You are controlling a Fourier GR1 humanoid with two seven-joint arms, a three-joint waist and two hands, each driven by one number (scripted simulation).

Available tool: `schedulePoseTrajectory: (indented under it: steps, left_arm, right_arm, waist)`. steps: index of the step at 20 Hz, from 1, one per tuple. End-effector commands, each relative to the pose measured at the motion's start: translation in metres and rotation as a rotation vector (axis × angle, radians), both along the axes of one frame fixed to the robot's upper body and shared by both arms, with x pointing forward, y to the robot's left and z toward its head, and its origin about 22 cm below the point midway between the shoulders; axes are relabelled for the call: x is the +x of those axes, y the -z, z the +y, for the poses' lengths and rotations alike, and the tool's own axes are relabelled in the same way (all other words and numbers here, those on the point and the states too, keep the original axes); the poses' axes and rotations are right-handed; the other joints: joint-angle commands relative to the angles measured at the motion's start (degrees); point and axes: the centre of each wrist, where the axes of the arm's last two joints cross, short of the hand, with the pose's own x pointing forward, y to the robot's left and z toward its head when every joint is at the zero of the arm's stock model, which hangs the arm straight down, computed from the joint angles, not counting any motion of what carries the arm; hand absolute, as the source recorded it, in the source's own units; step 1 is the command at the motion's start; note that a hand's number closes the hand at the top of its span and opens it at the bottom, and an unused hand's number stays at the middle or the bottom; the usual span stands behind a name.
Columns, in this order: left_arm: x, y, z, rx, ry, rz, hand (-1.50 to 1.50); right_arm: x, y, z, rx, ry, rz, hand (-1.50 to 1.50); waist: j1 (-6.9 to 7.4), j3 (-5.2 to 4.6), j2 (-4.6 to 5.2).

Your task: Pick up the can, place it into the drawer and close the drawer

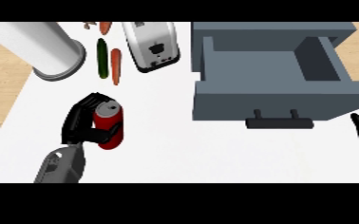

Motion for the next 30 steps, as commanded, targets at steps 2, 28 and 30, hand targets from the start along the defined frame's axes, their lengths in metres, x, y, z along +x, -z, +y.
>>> schedulePoseTrajectory:
  steps: [2, 28, 30]
  left_arm:
    - [0.013, -0.024, -0.005, -0.019, -0.183, -0.036, 1.5]
    - [0.076, -0.233, -0.19, 0.099, 0.062, -0.189, 1.5]
    - [0.081, -0.257, -0.198, 0.099, 0.069, -0.213, 1.5]
  right_arm:
    - [-0.014, -0.004, 0.001, 0.006, -0.007, 0.005, -1.5]
    - [-0.006, -0.007, -0.008, -0.002, 0.022, -0.023, -1.5]
    - [-0.001, -0.005, -0.005, -0.012, 0.031, -0.015, -1.5]
  waist:
    - [-0.22, 0.02, -0.08]
    - [-0.88, 0.02, 0.09]
    - [-0.7, 0.02, 0.11]
